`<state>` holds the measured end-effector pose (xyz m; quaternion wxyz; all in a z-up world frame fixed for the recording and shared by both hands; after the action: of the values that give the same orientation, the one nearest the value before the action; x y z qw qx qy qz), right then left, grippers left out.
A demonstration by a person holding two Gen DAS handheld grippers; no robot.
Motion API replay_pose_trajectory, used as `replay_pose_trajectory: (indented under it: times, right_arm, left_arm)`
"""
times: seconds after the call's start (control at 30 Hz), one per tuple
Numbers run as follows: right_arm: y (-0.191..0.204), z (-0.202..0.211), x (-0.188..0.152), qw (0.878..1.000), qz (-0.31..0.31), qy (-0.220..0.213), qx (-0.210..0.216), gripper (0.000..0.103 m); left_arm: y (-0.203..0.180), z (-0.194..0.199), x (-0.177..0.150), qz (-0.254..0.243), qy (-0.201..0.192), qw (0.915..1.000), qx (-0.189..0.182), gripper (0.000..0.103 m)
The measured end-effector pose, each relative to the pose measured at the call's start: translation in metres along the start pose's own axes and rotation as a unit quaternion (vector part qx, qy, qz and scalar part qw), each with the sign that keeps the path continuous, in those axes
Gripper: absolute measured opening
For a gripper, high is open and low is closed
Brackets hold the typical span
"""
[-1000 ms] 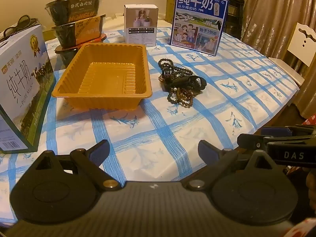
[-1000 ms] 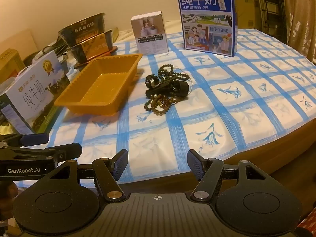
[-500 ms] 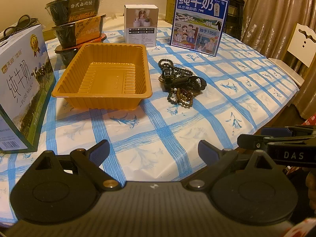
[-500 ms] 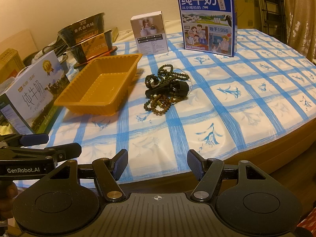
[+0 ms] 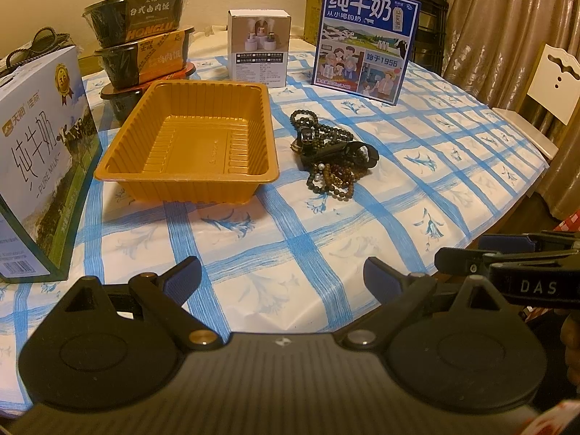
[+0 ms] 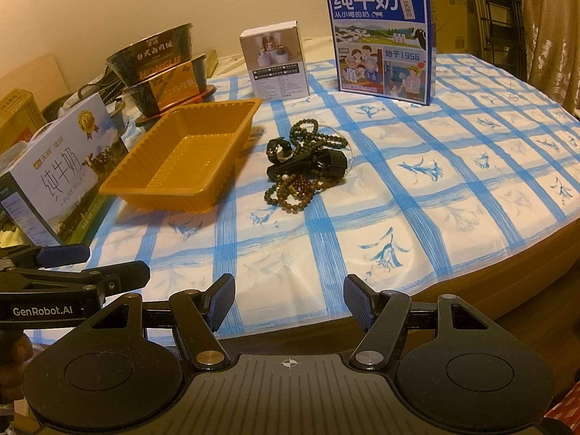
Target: Organize jewelry
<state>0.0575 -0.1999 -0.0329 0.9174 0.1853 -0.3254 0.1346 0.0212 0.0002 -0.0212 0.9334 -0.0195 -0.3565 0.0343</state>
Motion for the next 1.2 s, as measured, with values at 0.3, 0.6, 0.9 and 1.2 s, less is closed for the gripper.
replay_pose_trajectory:
  times: [0.3,0.6,0.9,1.2]
  right_arm:
    - [0.0011,-0.0002,0.0006,1.000,0.001,0.000,0.000,0.066]
    - [0.0012,-0.0005,0.0005,1.000,0.000,0.000,0.000,0.066]
    - [0.0011,-0.0007,0.0006,1.000,0.000,0.000,0.000,0.066]
    - [0.0012,-0.0011,0.0002,1.000,0.001,0.000,0.000,0.066]
  left_arm:
    - [-0.0039,-0.0044,-0.0010,0.000,0.000,1.0000,0.000,0.095]
    - [-0.0038,-0.0043,-0.0011,0.001,-0.001,1.0000,0.000,0.095]
    - [-0.0037,-0.0044,-0.0011,0.001,-0.001,1.0000,0.000,0.095]
    - [-0.0024,-0.0031,0.0022,0.001,-0.001,1.0000,0.000,0.095]
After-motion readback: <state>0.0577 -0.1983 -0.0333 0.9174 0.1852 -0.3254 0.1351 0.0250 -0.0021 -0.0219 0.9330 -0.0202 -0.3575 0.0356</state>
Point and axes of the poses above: each gripper's, at about its wrist camera, not at the fingertips, and z roughly against the way its jaws point, y to its left, x to its top, the point moved 3 cm from there along -z, roughly the way its jaws point, and after that the axes turned 3 degrees about y, right-handed, at the moved point
